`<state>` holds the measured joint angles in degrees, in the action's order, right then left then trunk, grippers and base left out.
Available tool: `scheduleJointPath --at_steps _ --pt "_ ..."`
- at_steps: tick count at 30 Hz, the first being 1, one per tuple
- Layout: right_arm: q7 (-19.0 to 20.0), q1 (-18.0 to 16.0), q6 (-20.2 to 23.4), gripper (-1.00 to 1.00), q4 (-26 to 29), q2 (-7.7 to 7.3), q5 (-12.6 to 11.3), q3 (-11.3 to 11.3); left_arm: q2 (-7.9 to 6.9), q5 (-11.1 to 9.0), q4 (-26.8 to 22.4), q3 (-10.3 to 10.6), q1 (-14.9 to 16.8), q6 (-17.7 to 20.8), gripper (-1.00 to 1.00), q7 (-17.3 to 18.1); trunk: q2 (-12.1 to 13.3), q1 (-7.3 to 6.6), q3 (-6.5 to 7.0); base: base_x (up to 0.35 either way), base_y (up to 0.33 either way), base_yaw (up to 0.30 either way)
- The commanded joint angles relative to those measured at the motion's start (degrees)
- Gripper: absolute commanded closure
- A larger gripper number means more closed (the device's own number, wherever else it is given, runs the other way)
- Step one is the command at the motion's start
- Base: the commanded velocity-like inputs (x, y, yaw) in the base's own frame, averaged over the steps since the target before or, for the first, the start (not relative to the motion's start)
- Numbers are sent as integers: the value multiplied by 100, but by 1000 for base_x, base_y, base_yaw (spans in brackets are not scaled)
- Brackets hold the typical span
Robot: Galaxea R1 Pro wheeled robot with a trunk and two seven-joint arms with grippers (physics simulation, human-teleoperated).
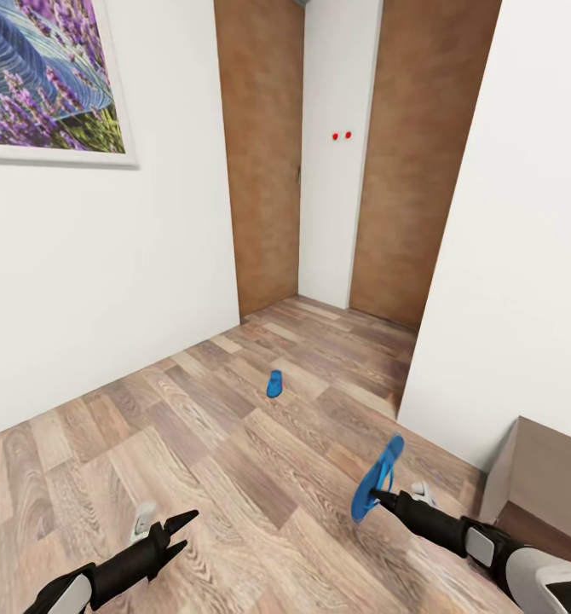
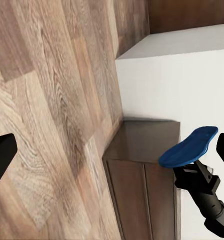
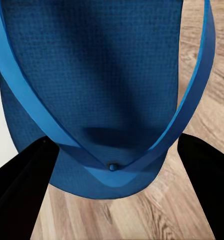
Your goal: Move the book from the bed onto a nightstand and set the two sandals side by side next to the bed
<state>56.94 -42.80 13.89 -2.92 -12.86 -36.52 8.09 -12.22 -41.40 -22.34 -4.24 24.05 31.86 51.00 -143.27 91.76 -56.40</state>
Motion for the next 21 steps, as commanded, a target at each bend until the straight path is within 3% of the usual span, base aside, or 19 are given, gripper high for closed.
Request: scheduleJointPath --at_steps 1,21 --pt "28 -9 44 100 -15 1 -68 26 0 -26 2 -7 3 43 -100 6 -2 2 -6 299 2 0" --pt "28 -9 44 100 -15 2 -74 23 0 -26 2 -7 3 41 -100 1 -2 2 -6 295 0 0"
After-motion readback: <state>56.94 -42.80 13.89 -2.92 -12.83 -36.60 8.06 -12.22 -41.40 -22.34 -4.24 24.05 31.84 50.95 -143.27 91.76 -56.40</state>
